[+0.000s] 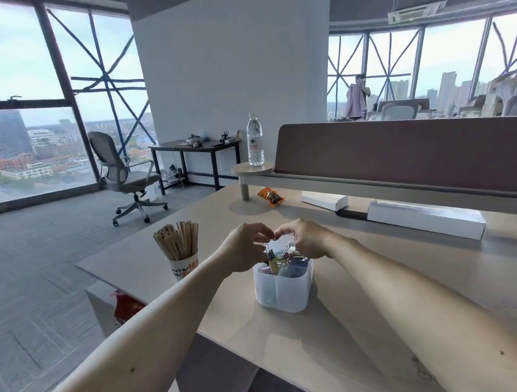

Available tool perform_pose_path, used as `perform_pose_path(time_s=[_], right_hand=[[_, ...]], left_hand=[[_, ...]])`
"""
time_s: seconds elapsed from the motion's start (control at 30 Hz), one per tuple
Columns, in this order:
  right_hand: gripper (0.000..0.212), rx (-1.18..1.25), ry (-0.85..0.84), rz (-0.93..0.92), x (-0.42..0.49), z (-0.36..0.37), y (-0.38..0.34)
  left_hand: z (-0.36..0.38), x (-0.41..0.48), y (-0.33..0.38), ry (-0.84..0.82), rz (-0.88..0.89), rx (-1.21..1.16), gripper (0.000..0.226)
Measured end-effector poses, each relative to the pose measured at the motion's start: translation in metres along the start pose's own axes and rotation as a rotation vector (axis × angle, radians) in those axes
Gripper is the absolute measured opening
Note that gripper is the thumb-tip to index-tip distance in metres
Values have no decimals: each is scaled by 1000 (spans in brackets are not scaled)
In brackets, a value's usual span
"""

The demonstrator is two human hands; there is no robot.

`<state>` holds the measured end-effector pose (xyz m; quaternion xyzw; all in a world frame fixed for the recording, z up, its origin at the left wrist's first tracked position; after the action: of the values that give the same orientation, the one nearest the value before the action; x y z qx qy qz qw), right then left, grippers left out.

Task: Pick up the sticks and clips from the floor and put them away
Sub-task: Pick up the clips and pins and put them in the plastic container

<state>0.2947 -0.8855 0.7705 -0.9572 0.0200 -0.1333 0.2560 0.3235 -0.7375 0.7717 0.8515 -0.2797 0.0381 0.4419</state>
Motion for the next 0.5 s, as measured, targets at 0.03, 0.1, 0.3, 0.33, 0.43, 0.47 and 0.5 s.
perform_pose_path(time_s=[0.03, 0.1, 0.3, 0.33, 0.43, 0.47, 0.5], right_hand=[[52, -30, 3, -18, -1, 1, -1], [49, -59, 33, -35, -2, 0, -3], [29, -64, 151, -14, -12, -20, -9], [26, -60, 192, -24, -15, -24, -15], [23, -32, 267, -71, -26, -31, -40], [23, -24, 269, -91, -32, -31, -51], [22, -16, 264, -108, -37, -29, -62]], left_hand=[[-1, -1, -1, -6, -6, -12, 33], [-6, -3, -3, 18, -18, 14, 34], [-38, -22, -2, 121, -14, 205, 14], [-45, -26, -2, 142, -14, 218, 11], [-70, -45, 1, 207, -1, 246, 8], [-79, -52, 3, 221, 14, 278, 7], [-89, -62, 4, 236, 25, 314, 7]])
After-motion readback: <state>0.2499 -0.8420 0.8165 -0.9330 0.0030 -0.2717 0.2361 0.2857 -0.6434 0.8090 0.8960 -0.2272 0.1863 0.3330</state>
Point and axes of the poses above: each hand's wrist, its own x-axis towards the middle knuckle, its own z-axis out of the palm, y = z × x, the point moved 6 cm from there along x, towards the middle knuckle, and after that the axes turned 13 degrees about y, right-handed, at the moved point
